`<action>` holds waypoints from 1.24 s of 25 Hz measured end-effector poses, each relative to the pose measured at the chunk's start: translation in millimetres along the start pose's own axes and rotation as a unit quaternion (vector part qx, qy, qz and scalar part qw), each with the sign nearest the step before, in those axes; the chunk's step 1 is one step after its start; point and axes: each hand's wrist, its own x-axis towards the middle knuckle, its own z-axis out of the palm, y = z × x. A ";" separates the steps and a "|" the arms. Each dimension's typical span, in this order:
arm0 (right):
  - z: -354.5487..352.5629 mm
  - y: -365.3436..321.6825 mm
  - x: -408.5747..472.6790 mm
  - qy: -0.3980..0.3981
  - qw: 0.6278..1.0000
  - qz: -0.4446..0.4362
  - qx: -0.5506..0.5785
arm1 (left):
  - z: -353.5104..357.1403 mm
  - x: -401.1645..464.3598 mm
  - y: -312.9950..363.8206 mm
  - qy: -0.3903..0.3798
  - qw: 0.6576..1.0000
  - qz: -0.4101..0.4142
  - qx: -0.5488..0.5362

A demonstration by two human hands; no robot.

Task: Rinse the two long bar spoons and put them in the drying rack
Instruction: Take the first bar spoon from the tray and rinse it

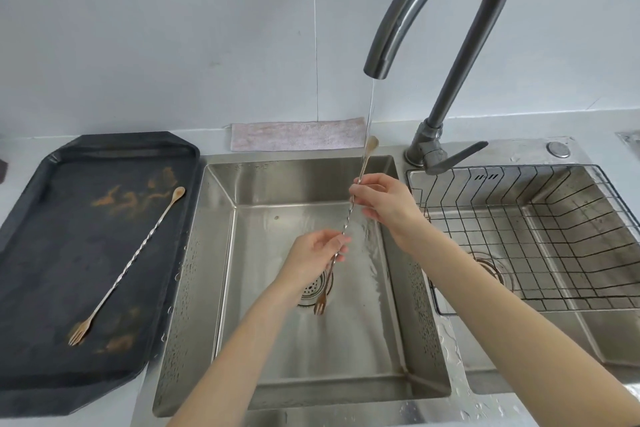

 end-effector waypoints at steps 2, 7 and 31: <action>-0.5 -6.8 4.2 0.010 1.000 -0.012 0.018 | 0.2 3.1 -3.1 0.005 1.000 -0.007 -0.011; -5.8 -32.5 14.6 0.009 0.998 -0.045 0.031 | -0.1 5.8 -12.0 0.009 1.000 -0.015 -0.016; -6.4 -67.9 4.7 -0.020 0.988 -0.156 0.001 | 5.3 17.1 19.6 -0.029 0.991 0.027 -0.128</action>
